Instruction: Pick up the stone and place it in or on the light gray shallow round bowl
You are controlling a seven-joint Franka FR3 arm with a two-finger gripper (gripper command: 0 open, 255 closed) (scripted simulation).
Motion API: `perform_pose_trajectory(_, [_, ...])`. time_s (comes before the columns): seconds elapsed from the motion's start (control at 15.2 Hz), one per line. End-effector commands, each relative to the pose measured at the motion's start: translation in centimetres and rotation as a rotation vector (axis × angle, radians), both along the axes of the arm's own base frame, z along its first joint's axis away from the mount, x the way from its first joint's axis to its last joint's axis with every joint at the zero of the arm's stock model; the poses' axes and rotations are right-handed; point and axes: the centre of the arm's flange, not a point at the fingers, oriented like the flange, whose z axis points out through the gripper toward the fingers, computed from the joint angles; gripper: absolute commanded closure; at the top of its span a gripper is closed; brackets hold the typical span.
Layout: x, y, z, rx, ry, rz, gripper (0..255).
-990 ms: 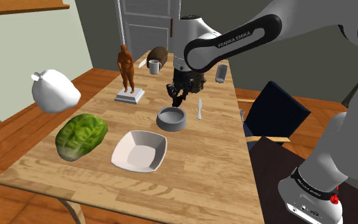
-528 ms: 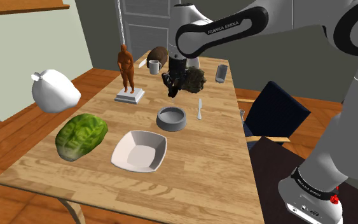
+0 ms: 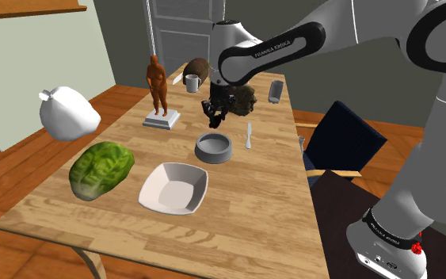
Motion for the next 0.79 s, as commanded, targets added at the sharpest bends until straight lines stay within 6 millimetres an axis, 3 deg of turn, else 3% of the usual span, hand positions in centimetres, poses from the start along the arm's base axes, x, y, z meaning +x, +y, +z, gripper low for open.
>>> perform_pose_trajectory(0.0, [0.1, -0.1, -1.0, 0.000, -0.001, 0.000, 255])
perform_pose_trajectory(0.53, [0.1, -0.1, -5.3, 0.000, -0.001, 0.000, 255])
perform_pose_trajectory(0.73, [0.1, -0.1, -5.5, 0.000, -0.001, 0.000, 255])
